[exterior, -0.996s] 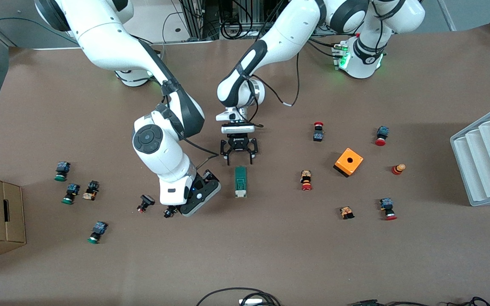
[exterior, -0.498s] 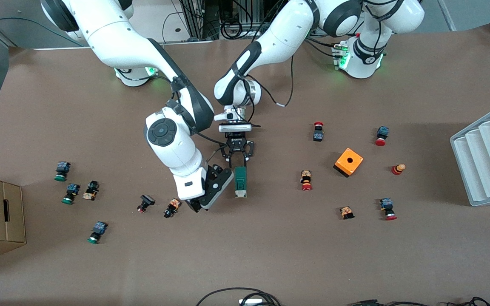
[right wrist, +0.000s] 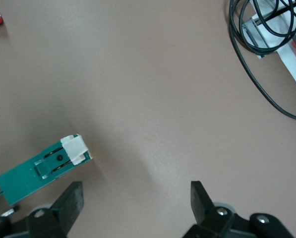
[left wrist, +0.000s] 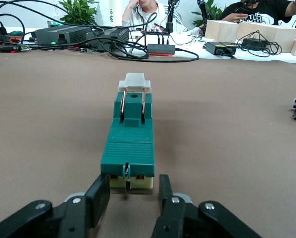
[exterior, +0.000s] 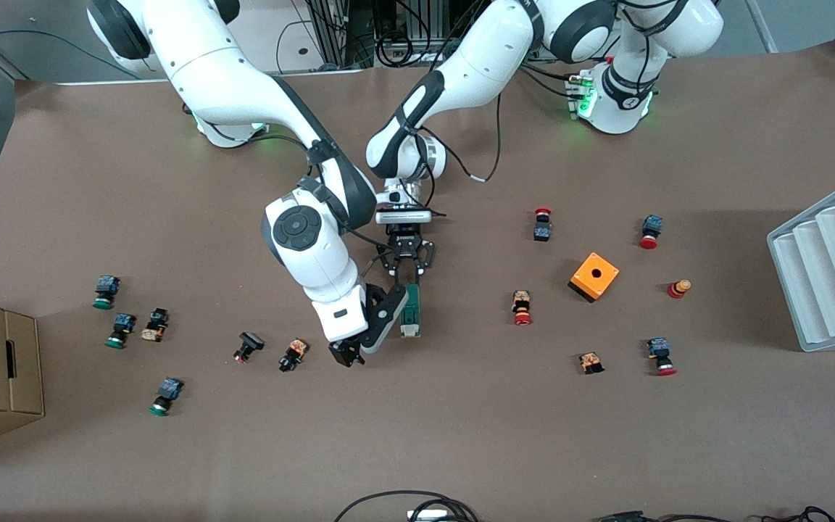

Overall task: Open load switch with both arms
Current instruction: 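Grasp the switch base with the left gripper while the right gripper lowers, then close the right gripper around the white lever of the switch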

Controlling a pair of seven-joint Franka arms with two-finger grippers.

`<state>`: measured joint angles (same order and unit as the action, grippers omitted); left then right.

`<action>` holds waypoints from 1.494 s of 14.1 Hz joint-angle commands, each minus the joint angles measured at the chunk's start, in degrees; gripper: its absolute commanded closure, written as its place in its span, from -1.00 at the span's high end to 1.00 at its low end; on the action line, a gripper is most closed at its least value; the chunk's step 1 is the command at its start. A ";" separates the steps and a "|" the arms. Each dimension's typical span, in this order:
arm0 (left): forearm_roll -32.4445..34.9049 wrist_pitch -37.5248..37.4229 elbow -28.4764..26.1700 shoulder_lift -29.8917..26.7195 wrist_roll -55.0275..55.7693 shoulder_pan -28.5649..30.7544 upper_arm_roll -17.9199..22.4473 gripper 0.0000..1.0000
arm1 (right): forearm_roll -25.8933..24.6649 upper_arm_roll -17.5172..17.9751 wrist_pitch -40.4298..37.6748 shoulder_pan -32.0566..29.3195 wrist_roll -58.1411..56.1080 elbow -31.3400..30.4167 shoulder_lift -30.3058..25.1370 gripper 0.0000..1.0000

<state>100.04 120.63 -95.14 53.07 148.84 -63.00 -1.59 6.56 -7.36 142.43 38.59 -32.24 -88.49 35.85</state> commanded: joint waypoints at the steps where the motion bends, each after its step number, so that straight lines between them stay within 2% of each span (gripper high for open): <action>1: 2.35 -0.04 0.14 0.80 1.71 -0.19 0.80 -0.04 | -0.84 -0.90 0.92 0.96 -0.55 2.10 1.95 0.93; 5: 2.62 -0.22 -0.13 0.63 1.62 -0.37 0.80 -0.03 | -1.02 -1.96 0.92 2.28 -4.06 2.27 2.91 0.93; 8: 1.83 -4.60 -0.66 0.80 2.06 -1.85 0.44 -0.03 | -1.02 -1.96 1.01 2.54 -4.06 2.36 3.61 0.93; 17: 2.17 -4.88 -1.71 0.19 3.65 -1.77 0.71 -0.03 | -1.20 -3.80 1.10 5.88 -5.73 5.34 7.65 0.91; 21: 2.53 -4.44 -0.57 0.19 2.94 -1.25 0.80 -0.03 | -1.20 -6.52 2.15 8.78 -5.82 6.31 9.77 0.88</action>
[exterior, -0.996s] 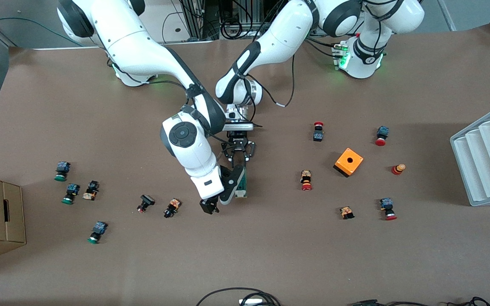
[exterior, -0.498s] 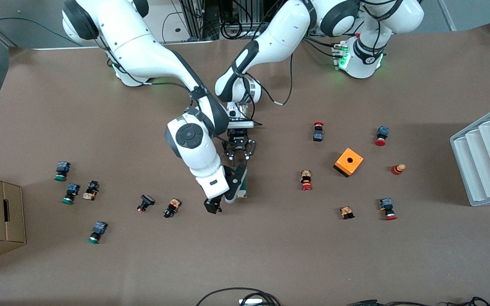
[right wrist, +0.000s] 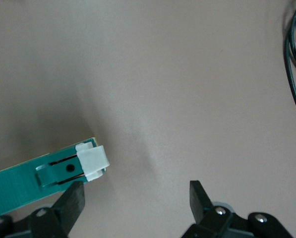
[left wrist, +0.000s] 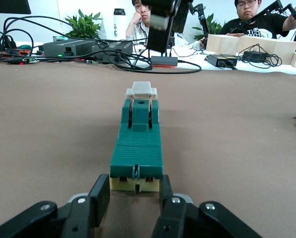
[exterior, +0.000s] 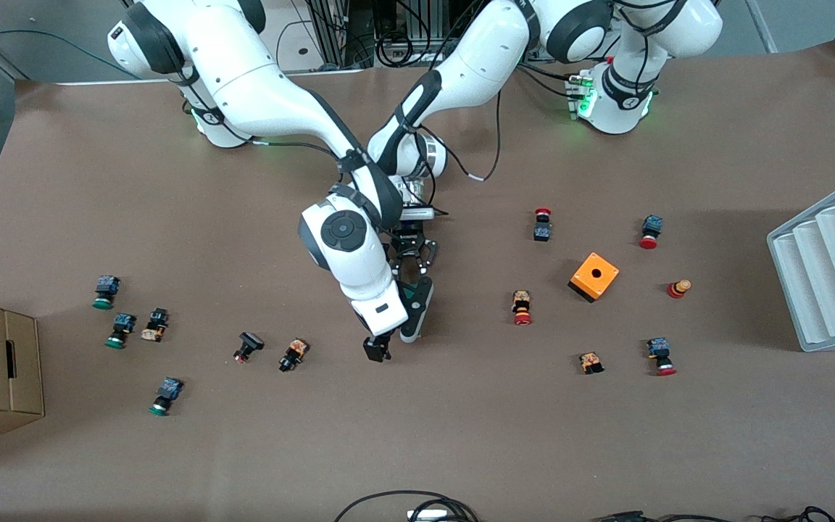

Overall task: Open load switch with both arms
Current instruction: 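Close the right gripper around the white lever of the switch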

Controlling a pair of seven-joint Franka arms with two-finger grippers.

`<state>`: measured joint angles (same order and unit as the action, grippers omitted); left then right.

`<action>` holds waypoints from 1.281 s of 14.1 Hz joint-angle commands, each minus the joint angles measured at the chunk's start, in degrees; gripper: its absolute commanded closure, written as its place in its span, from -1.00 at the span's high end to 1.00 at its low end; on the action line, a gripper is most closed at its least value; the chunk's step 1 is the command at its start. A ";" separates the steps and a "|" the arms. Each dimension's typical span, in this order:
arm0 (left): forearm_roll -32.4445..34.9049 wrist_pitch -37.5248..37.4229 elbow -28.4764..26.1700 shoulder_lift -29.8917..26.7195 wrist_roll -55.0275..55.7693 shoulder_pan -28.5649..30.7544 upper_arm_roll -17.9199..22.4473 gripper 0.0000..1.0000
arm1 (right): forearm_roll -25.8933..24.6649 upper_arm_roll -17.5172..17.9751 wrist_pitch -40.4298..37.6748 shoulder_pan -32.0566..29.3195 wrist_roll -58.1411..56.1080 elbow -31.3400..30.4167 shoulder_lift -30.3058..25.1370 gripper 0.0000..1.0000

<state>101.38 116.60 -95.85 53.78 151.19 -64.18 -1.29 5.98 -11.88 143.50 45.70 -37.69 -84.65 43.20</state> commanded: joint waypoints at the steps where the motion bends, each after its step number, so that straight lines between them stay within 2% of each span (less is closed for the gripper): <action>1: 1.27 -0.41 -0.12 -0.35 0.78 -0.06 0.59 -0.03 | -0.62 -2.35 1.17 1.93 -0.45 2.56 2.67 0.88; 4: 1.45 -0.32 -0.21 -0.26 1.13 -0.06 0.68 -0.02 | -0.70 -2.35 1.08 2.20 -0.80 2.47 2.94 0.89; 6: 3.55 -0.23 -0.21 -0.08 1.30 0.46 0.68 0.19 | -1.67 -2.35 0.73 2.29 -1.94 2.47 2.94 0.90; 10: 4.44 -0.15 -0.12 0.18 1.30 1.52 0.68 0.06 | -1.58 -2.27 0.38 2.64 -2.03 2.38 2.94 0.90; 12: 6.10 -0.15 0.14 0.36 1.31 3.09 0.59 0.07 | -1.23 -2.27 0.38 2.90 -1.95 2.38 3.11 0.90; 18: 6.29 -0.14 0.23 1.14 1.39 3.01 0.50 0.08 | -1.41 -2.27 0.47 3.95 -1.50 2.38 4.61 0.89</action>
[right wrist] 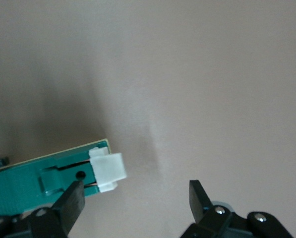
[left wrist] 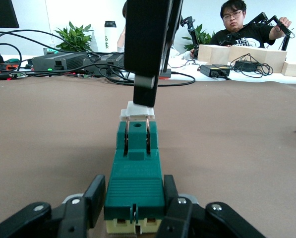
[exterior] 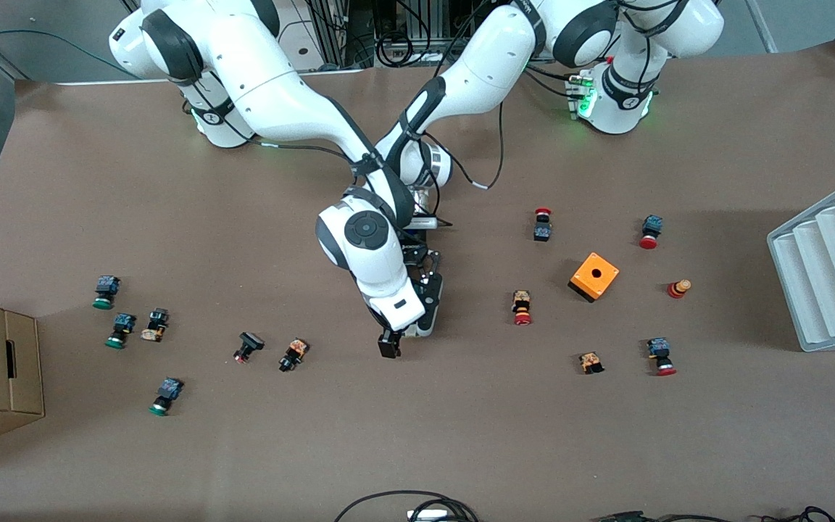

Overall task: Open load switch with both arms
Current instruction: 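Close the right gripper around the white lever of the switch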

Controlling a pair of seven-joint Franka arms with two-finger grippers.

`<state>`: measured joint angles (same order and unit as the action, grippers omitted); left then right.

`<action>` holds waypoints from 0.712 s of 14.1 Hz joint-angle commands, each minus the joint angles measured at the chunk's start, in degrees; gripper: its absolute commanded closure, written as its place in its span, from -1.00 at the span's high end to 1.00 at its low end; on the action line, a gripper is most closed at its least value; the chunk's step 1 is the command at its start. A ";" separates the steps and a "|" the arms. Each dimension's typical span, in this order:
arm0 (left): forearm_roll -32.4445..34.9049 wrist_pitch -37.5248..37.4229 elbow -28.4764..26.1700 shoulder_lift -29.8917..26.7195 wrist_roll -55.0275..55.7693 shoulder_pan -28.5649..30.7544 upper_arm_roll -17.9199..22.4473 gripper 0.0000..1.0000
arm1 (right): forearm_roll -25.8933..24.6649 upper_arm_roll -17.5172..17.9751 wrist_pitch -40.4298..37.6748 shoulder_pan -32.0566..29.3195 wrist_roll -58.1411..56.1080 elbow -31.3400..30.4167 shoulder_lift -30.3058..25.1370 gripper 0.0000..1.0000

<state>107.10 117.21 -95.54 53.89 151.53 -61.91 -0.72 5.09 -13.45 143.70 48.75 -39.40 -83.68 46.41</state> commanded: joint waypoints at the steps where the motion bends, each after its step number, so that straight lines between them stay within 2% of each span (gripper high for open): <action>1: 0.65 -0.75 -0.17 1.13 1.05 0.74 -0.07 0.08 | -0.43 -0.70 0.26 1.00 0.20 1.42 1.49 0.89; 10: 0.92 -0.75 0.10 2.01 2.19 0.48 -0.07 0.08 | -0.16 -0.70 0.35 1.00 0.29 1.42 1.84 0.90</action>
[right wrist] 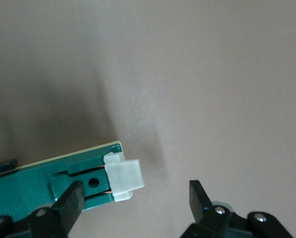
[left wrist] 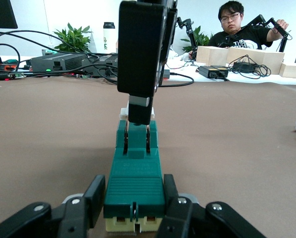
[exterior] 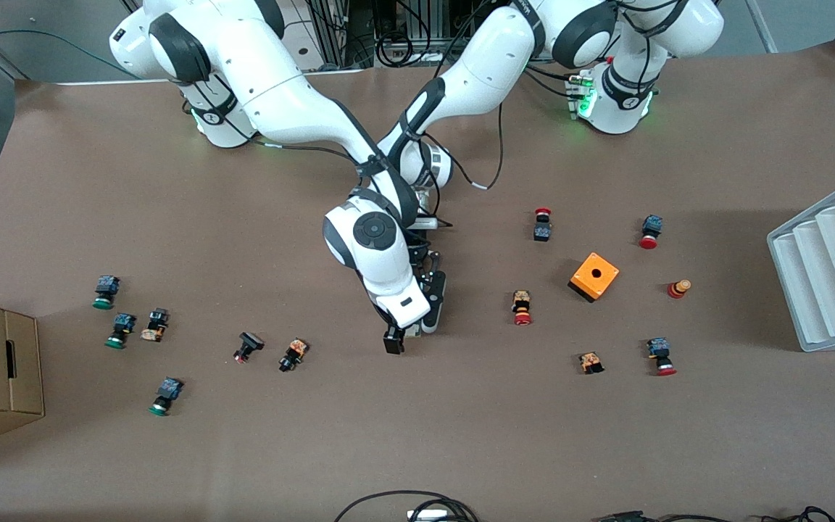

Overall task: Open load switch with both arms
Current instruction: 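Close the right gripper around the white lever of the switch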

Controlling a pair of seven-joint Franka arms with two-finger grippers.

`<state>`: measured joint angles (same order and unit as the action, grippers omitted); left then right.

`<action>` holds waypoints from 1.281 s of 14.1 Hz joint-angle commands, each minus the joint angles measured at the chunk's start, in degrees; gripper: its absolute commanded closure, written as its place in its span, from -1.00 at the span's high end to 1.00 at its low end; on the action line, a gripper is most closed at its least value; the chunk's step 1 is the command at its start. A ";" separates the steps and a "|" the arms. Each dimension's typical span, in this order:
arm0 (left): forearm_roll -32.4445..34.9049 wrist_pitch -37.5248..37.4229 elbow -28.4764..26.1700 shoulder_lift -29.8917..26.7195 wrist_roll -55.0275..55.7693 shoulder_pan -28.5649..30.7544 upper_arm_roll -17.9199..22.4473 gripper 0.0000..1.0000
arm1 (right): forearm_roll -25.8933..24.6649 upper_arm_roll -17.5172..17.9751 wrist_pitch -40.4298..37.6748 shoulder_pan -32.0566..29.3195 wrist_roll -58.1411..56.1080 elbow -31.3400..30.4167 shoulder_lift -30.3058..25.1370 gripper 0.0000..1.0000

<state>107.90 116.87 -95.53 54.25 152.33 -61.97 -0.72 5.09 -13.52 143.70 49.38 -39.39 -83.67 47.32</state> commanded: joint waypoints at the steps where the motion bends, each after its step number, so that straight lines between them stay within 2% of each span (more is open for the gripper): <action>1: 0.46 -0.41 0.16 1.74 1.39 0.53 -0.07 0.08 | -0.08 -0.63 0.35 0.36 0.28 1.40 0.93 0.90; 18: -0.15 -0.94 0.96 1.82 1.47 -0.44 -0.51 0.08 | 0.10 -0.28 0.09 1.06 0.36 0.88 0.75 0.85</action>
<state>108.39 116.31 -94.61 55.86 152.84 -62.07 -0.98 5.09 -13.42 143.70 50.02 -39.35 -83.51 47.49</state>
